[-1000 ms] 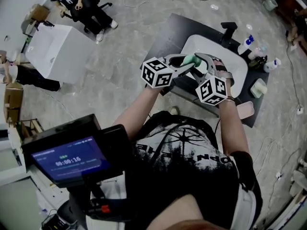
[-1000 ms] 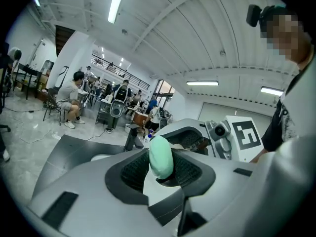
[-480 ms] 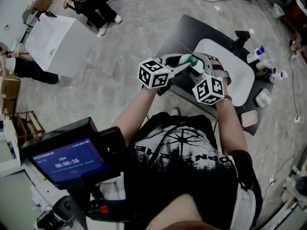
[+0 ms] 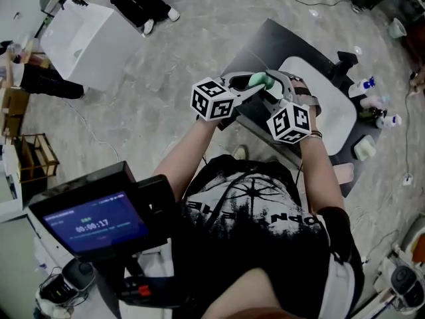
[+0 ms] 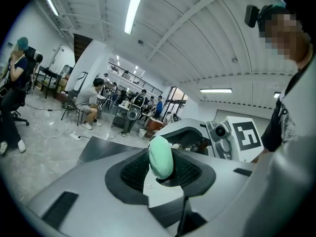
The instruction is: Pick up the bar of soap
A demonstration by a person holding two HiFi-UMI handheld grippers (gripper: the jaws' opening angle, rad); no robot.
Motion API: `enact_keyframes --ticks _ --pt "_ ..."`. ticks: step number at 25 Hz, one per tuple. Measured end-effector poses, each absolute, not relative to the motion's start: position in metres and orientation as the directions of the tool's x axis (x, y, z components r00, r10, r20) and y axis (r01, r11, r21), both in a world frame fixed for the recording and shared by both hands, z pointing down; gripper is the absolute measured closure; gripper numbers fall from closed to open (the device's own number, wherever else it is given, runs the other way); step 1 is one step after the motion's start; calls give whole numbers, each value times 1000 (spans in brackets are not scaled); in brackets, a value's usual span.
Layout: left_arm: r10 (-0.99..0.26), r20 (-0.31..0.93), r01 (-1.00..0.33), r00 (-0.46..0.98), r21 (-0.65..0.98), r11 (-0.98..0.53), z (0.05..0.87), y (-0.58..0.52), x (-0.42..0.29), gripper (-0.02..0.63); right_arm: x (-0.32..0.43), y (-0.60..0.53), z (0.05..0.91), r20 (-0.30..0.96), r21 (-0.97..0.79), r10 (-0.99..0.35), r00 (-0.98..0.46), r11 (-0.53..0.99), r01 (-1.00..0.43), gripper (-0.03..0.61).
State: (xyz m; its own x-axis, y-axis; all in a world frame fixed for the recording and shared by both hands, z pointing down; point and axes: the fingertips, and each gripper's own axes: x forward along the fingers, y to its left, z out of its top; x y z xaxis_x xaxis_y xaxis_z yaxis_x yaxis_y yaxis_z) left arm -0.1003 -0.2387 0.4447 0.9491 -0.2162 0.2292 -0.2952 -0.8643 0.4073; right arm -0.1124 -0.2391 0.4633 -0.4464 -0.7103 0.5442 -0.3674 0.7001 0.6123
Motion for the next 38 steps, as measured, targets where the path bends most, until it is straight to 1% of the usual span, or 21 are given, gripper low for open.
enact_keyframes --ticks 6,16,23,33,38 --pt "-235 234 -314 943 400 -861 445 -244 -104 471 -117 -244 463 542 616 -702 -463 706 -349 316" --pt "-214 272 -316 938 421 -850 466 -243 -117 471 -129 -242 483 563 581 -683 -465 728 -364 318" --pt "-181 324 -326 928 476 -817 511 -261 -119 471 -132 -259 528 609 510 -640 -468 768 -387 316" --pt "-110 418 -337 902 520 -785 550 -233 -125 471 -139 -231 567 650 408 -595 -472 798 -444 317" --pt "-71 455 -348 888 562 -750 588 -243 -123 471 -138 -240 600 688 330 -551 -473 817 -472 316"
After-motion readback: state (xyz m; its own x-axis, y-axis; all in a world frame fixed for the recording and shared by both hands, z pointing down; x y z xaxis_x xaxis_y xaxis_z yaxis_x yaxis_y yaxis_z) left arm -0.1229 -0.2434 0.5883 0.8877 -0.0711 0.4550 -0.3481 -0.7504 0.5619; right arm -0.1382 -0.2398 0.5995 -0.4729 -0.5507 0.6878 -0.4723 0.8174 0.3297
